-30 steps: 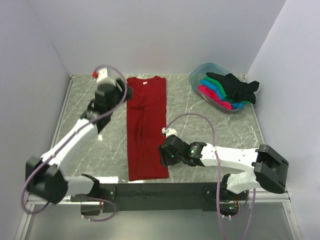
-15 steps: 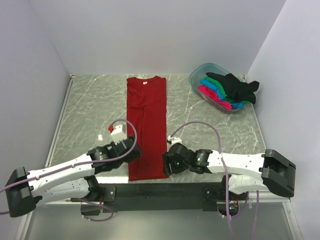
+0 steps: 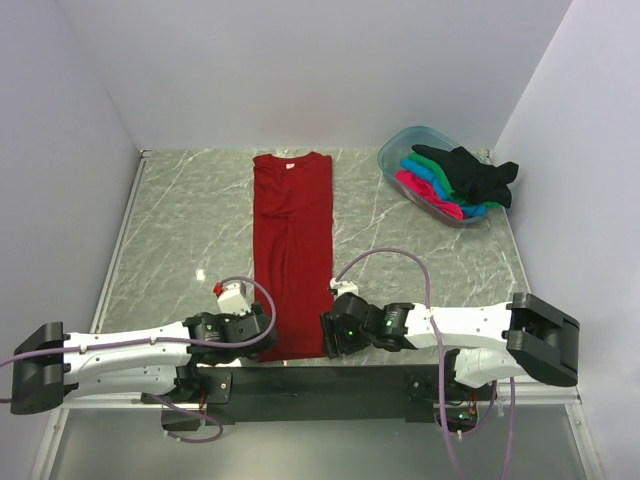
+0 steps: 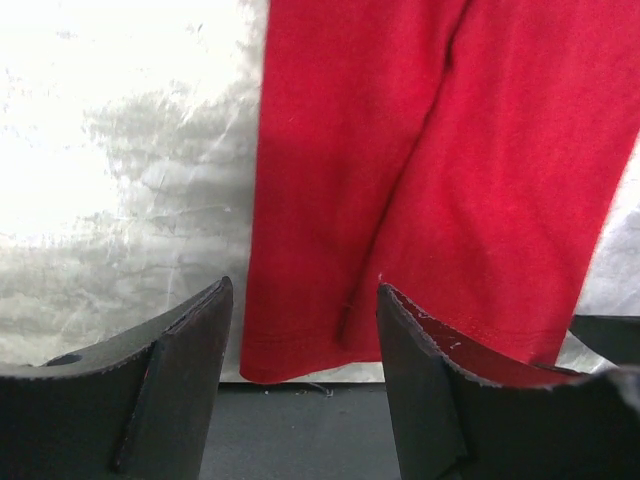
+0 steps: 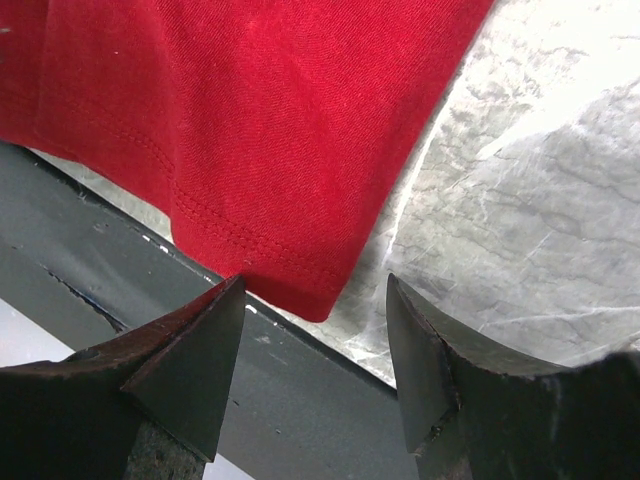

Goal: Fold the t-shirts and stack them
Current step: Rotate the tshirt 90 degrees, then grab the bottom of the folded rectangular tshirt with both arms

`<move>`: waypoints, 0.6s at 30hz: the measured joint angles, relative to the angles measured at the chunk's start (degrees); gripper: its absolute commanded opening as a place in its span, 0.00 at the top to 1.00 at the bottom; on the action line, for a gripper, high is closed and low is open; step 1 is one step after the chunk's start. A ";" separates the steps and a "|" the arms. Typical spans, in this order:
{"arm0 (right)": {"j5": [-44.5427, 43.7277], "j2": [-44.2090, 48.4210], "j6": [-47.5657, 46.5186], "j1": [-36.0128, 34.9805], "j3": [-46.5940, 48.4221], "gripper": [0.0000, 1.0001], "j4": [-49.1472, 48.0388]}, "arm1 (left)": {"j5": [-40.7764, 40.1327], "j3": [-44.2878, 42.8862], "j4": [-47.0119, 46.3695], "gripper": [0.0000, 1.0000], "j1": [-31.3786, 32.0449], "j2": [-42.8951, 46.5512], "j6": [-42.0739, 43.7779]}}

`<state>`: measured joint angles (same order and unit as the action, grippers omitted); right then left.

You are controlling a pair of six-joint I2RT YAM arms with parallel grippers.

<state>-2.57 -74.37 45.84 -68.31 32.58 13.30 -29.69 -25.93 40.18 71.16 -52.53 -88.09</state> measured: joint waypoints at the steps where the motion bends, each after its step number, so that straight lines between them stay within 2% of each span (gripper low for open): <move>1: -0.02 -0.09 0.17 -0.09 0.00 0.35 -0.04 | 0.07 0.13 -0.09 0.35 0.26 -0.26 -0.57; 8: -0.35 -1.01 1.03 -0.81 0.15 0.35 -0.66 | 0.72 1.18 0.83 0.37 3.13 -2.78 -5.25; 18: -1.31 -1.64 1.46 -1.57 0.55 0.37 -0.83 | 0.85 1.18 2.56 0.55 10.16 -3.78 -13.53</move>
<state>-3.88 -76.01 47.31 -69.89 33.12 12.47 -28.84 -24.75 42.74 81.32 -56.31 -101.62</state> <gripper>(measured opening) 0.647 0.495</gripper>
